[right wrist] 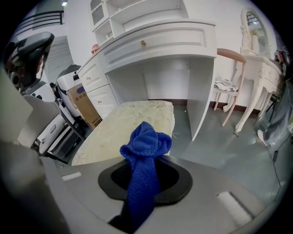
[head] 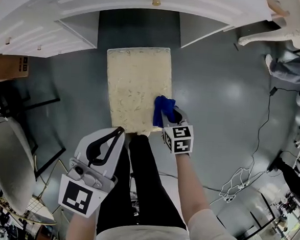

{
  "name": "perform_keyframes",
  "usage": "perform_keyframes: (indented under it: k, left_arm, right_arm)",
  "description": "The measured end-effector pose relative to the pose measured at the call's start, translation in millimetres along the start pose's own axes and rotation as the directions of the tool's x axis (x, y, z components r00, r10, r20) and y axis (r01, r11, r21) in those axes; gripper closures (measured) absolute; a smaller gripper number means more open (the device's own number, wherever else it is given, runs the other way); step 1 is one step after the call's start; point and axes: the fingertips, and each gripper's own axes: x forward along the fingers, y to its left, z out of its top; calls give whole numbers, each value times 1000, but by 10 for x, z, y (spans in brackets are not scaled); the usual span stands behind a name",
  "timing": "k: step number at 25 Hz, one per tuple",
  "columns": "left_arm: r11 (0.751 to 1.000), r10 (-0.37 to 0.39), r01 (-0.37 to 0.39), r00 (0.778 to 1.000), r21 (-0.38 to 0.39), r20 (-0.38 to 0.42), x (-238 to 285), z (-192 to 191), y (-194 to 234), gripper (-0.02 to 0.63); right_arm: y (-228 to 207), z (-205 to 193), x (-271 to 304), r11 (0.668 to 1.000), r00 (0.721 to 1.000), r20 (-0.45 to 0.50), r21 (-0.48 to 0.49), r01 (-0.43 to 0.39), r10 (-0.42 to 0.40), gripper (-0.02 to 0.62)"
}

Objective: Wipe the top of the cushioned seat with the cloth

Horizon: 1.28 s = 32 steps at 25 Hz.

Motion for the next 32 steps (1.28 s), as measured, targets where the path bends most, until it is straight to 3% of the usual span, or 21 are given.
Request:
perform_keyframes:
  k: [10, 32]
  left_arm:
    - [1000, -8, 8, 1000, 2, -1, -336, -83, 121, 606]
    - [999, 49, -49, 999, -21, 10, -1258, -292, 602, 606]
  right_arm:
    - [125, 12, 23, 997, 998, -7, 38, 61, -61, 529]
    - [1778, 230, 470, 997, 999, -11, -60, -37, 36, 528]
